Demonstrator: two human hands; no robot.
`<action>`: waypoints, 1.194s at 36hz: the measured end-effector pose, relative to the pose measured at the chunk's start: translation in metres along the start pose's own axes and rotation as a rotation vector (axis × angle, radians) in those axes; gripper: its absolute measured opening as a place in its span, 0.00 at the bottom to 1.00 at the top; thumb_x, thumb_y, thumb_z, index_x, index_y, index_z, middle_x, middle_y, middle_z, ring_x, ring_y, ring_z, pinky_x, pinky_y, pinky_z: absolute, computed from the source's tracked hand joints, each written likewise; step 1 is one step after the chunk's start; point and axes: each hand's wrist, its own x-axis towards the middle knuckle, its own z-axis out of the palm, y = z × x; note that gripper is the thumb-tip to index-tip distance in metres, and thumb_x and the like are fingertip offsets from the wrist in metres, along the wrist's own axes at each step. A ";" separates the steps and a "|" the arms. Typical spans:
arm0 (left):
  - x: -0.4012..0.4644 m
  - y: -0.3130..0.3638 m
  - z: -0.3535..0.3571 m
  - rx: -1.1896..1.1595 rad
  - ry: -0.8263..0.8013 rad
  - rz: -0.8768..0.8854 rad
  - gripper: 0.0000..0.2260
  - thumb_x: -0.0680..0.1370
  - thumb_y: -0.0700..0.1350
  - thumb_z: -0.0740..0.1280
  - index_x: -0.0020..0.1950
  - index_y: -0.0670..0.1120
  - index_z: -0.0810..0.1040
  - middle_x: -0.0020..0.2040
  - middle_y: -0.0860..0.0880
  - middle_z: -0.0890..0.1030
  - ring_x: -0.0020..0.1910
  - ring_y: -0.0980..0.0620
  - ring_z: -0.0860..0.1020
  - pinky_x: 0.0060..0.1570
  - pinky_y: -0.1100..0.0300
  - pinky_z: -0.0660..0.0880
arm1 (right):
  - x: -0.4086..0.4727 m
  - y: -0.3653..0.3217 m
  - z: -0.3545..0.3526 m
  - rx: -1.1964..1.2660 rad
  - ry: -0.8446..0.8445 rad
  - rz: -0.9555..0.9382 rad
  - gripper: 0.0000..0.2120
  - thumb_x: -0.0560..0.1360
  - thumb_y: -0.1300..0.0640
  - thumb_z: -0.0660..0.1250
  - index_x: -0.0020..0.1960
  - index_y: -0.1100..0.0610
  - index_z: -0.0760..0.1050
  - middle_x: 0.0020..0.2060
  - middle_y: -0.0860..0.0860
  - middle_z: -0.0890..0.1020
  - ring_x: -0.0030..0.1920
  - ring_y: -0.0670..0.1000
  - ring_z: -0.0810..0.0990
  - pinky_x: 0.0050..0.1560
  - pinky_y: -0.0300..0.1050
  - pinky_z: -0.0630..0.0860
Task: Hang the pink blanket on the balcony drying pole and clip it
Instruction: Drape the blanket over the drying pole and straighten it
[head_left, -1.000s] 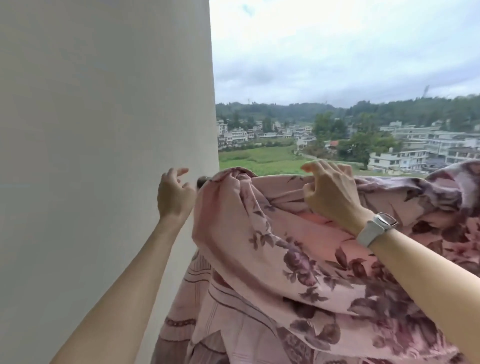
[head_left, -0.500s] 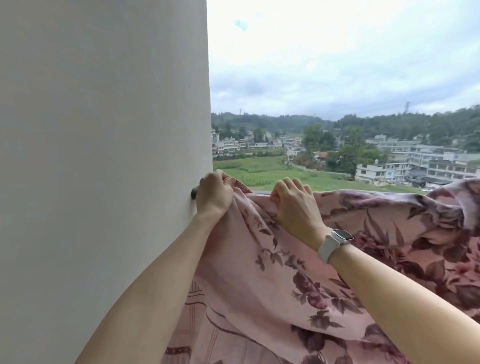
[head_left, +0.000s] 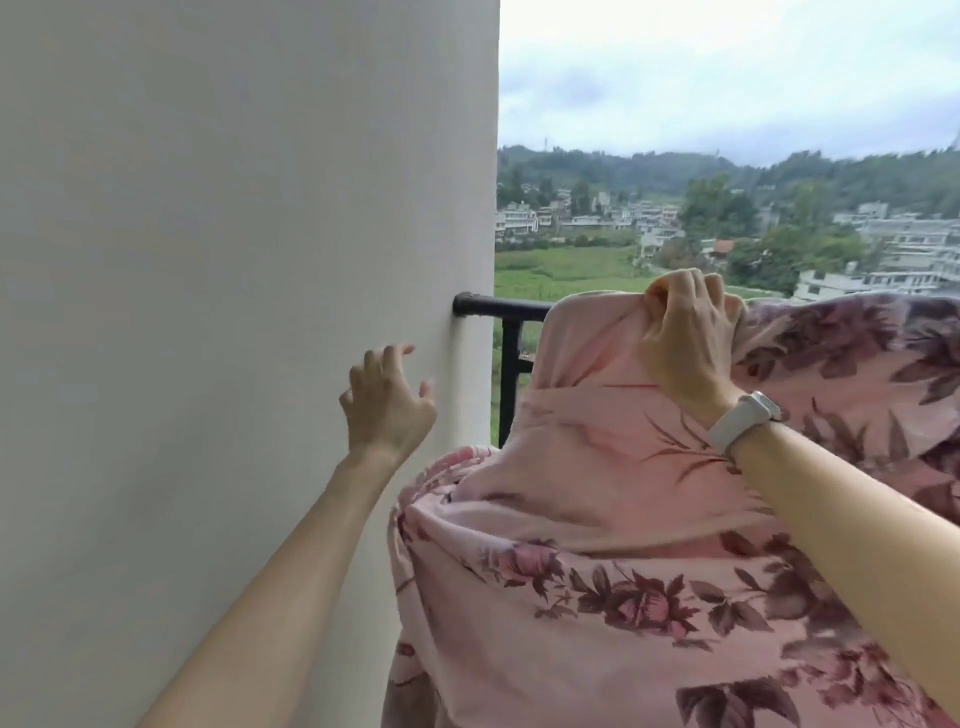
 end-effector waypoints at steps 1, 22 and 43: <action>-0.001 0.009 0.004 -0.034 -0.024 0.069 0.19 0.76 0.47 0.63 0.67 0.46 0.68 0.65 0.44 0.70 0.65 0.44 0.66 0.63 0.45 0.64 | 0.000 0.001 0.000 -0.003 -0.004 -0.012 0.03 0.75 0.63 0.58 0.46 0.61 0.71 0.45 0.57 0.76 0.50 0.57 0.69 0.50 0.48 0.56; 0.034 0.108 0.064 -0.446 0.155 0.291 0.07 0.81 0.44 0.56 0.43 0.46 0.64 0.34 0.47 0.76 0.33 0.41 0.73 0.33 0.51 0.67 | 0.061 0.034 -0.022 -0.199 -0.083 -0.253 0.05 0.79 0.63 0.55 0.50 0.61 0.69 0.46 0.56 0.74 0.29 0.60 0.74 0.34 0.54 0.71; -0.027 0.416 0.142 -0.208 -0.284 0.647 0.15 0.79 0.58 0.55 0.53 0.48 0.72 0.54 0.46 0.77 0.50 0.45 0.75 0.50 0.51 0.72 | 0.077 0.276 -0.230 -0.239 -0.069 -0.067 0.02 0.75 0.64 0.61 0.47 0.62 0.72 0.42 0.56 0.78 0.36 0.56 0.77 0.37 0.46 0.72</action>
